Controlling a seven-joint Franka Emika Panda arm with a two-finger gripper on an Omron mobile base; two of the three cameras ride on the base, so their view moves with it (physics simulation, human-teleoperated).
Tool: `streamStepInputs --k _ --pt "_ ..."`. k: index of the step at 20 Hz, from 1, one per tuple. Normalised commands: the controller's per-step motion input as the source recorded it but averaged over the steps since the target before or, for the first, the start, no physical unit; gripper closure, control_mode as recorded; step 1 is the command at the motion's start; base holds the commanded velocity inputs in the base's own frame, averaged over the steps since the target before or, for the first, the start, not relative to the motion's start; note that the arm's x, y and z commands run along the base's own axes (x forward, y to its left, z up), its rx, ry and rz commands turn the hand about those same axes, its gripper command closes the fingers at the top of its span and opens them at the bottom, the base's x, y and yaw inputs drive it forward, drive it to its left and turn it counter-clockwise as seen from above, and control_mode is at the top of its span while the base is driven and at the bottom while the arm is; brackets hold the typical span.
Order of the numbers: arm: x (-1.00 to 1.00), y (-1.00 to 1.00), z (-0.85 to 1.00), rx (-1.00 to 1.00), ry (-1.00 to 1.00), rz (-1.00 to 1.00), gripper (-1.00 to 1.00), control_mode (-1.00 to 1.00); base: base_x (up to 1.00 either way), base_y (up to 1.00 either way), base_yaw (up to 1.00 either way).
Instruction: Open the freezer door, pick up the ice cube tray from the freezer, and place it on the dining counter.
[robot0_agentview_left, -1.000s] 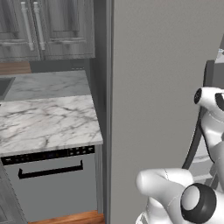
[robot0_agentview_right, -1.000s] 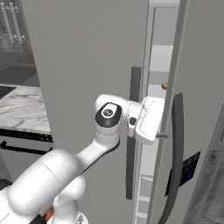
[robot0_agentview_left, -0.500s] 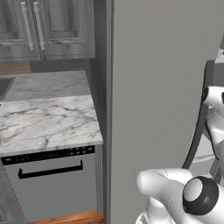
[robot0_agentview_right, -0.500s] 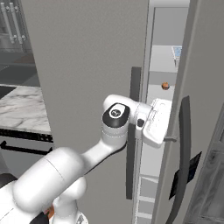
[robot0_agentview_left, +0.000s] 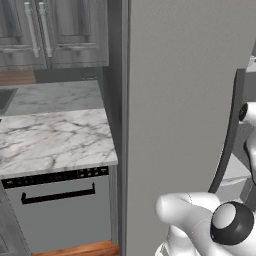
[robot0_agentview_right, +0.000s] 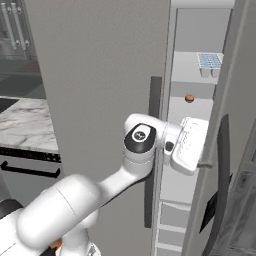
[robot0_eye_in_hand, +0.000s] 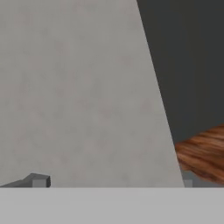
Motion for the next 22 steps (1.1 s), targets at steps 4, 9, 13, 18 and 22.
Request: streamStepInputs --k 4,9,13,18,22 --pt "-0.17 -0.37 0.0 0.0 0.0 -0.05 -1.0 -1.0 0.0 0.0 0.0" --pt "-0.17 -0.34 0.0 0.0 0.0 -0.06 -1.0 -1.0 0.0 0.0 0.0" --pt "-0.15 -0.33 0.0 0.0 0.0 -0.05 -1.0 -1.0 0.0 0.0 0.0" --pt "-0.14 -0.34 0.0 0.0 0.0 -0.02 -1.0 -1.0 0.0 0.0 0.0" --pt "-0.09 -0.3 0.0 0.0 0.0 0.0 -1.0 -1.0 0.0 0.0 0.0"
